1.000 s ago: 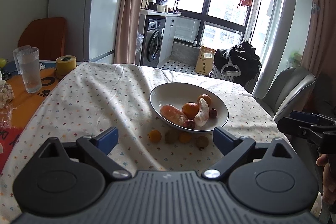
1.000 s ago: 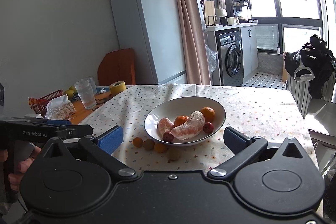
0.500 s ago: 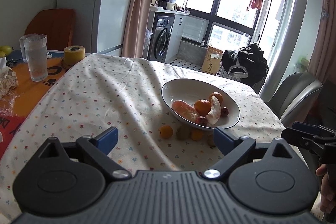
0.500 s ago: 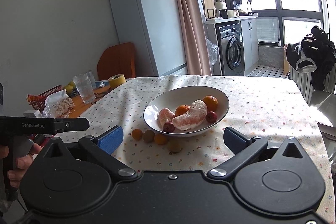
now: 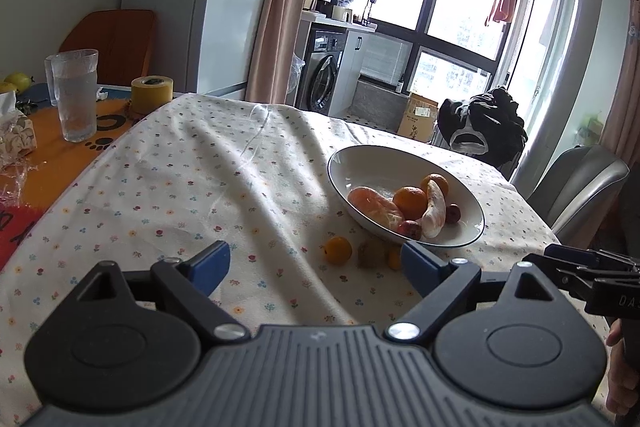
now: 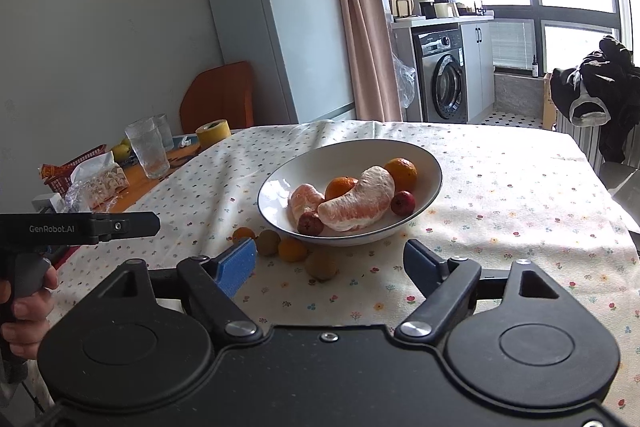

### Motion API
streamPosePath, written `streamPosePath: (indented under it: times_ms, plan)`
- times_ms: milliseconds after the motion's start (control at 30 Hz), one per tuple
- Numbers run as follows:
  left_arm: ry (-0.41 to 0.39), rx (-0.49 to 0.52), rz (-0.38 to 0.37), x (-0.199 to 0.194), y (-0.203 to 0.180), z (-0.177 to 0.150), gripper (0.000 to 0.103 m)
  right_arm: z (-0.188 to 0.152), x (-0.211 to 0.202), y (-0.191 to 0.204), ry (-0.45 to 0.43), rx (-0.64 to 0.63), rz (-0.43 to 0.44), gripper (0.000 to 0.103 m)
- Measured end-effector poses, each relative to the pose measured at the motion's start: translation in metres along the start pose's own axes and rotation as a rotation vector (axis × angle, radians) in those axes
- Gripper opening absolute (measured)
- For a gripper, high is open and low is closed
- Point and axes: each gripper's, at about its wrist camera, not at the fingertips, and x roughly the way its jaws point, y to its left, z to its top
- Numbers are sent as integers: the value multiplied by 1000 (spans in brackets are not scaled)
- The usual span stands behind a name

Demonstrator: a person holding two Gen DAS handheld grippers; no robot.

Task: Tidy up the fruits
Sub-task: 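Open the right tool and pull both tools back from the bowl, then grasp a brown kiwi with the left tool while the right tool grasps another brown kiwi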

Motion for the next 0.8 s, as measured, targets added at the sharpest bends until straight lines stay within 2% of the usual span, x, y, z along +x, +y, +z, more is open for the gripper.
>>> streamPosePath:
  times_ms: [267, 467, 600, 700, 800]
  plan:
    - [45, 16, -23, 29, -11, -4, 66, -2, 21, -10, 36, 16, 27, 61]
    - [66, 8, -30, 45, -12, -6, 56, -3, 34, -12, 58, 31, 54, 58]
    - [83, 1, -53, 55, -15, -6, 48, -4, 45, -10, 79, 26, 65, 49]
    - [93, 6, -60, 60, -18, -7, 47, -5, 52, -10, 92, 31, 72, 43]
    - [102, 11, -80, 65, -20, -7, 44, -5, 58, -11, 112, 38, 85, 42]
